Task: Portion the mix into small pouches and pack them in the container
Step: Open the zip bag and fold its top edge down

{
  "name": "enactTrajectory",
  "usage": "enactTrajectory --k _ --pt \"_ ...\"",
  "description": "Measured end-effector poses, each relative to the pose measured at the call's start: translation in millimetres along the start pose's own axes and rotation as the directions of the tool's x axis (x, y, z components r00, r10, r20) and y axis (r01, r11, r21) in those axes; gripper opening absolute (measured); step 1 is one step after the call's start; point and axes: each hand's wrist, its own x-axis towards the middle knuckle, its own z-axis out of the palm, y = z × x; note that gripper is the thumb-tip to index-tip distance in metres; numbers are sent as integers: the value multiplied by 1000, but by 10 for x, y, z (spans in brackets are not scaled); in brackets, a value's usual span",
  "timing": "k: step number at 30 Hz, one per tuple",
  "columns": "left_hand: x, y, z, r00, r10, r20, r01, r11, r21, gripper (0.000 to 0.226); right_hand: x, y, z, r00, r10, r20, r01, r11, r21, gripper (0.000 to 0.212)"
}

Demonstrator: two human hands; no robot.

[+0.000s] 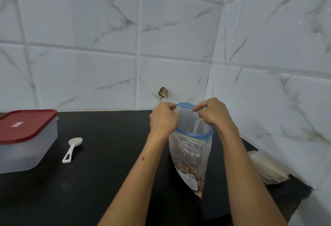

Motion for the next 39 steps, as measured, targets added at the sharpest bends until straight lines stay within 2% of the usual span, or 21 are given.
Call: enactTrajectory --k 8,13,14,15,17,18,21,25,28,29,32,35,39 --pt "-26 -44 -64 1000 24 -19 -25 999 -48 43 -11 36 -25 1000 25 -6 -25 998 58 33" --pt "54 -62 -59 1000 -22 -7 20 980 -197 17 13 39 -41 999 32 33 -34 997 69 20" --pt "84 -65 -60 999 -49 -6 46 976 -211 18 11 24 -47 999 37 32 -40 996 79 14" --pt "110 -72 -62 997 -75 -3 73 975 -211 24 9 -1 -52 999 46 25 -47 996 81 18" --pt "166 -76 -47 994 -106 13 107 977 -184 32 25 -51 -50 997 63 38 -66 994 87 41" --pt "192 -71 -33 994 -109 32 113 977 -182 32 37 -84 -43 996 56 65 -62 994 91 46" --pt "253 -60 17 991 -102 81 117 970 -211 36 113 -146 -11 989 40 141 -51 996 74 33" --pt "346 -90 44 985 -143 95 163 951 -264 46 224 -150 61 989 26 144 -41 994 100 21" --pt "409 -116 24 972 -184 144 221 926 -305 33 322 -115 120 976 70 206 -115 969 219 35" --pt "434 -122 28 966 -201 164 245 913 -325 25 354 -97 141 966 100 238 -165 949 270 37" --pt "478 -134 57 936 -263 235 334 873 -356 14 409 -68 168 902 193 387 -337 874 349 24" --pt "523 -183 86 878 -328 349 453 806 -382 25 466 -6 224 832 214 511 -466 769 437 39" --pt "482 -243 101 771 -377 514 598 707 -378 43 472 76 352 833 232 502 -489 733 473 35"
